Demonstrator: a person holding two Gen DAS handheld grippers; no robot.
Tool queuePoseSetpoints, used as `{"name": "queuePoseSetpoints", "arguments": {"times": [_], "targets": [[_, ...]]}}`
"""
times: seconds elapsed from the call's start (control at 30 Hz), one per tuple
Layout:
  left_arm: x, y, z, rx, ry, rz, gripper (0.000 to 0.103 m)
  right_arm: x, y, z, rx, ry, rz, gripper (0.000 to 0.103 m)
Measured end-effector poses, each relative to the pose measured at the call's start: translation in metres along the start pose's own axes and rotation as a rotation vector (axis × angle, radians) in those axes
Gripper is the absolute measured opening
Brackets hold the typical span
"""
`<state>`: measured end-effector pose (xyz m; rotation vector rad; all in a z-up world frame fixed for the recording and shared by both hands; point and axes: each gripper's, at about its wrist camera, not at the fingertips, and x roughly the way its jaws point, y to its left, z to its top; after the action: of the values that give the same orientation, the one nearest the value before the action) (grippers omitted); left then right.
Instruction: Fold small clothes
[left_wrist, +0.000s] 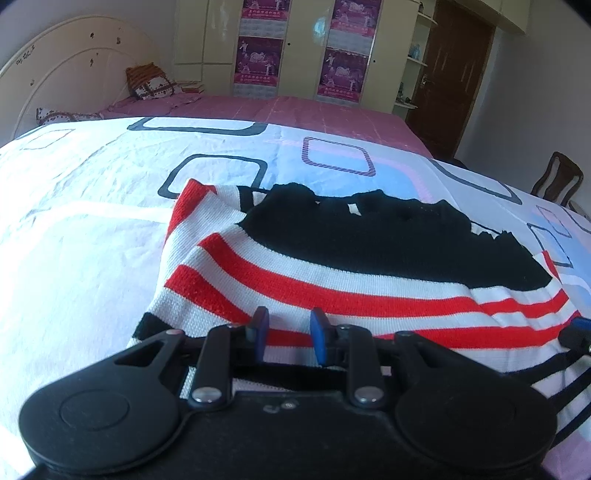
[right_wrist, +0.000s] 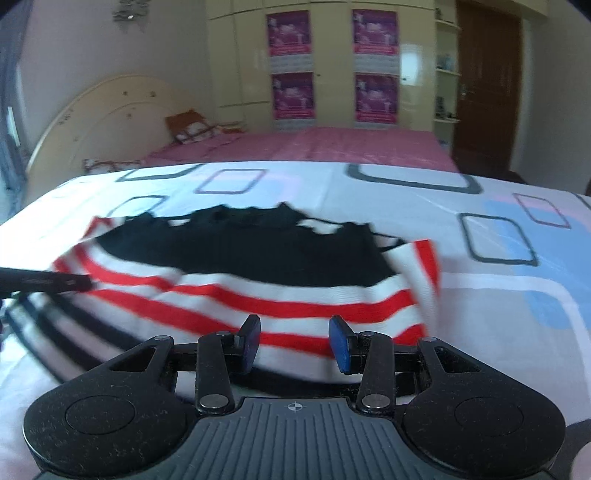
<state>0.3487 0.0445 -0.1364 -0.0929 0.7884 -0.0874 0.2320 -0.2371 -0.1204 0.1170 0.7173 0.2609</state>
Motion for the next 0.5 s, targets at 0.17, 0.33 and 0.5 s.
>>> {"name": "queuePoseSetpoints", "arguments": {"times": [0.17,0.33,0.5], "targets": [[0.0,0.004,0.0,0.02,-0.004,-0.028,0.027,0.011,0.002,-0.021,-0.013,0.071,-0.065,0.041],[-0.008,0.012,-0.001,0.051,-0.008,-0.031,0.027,-0.002,-0.015,-0.029,0.02,0.071,-0.145,0.041],[-0.034,0.022,-0.008,0.064,-0.029,-0.021,0.026,-0.01,-0.015,-0.027,0.062,0.086,-0.174,0.041]]}}
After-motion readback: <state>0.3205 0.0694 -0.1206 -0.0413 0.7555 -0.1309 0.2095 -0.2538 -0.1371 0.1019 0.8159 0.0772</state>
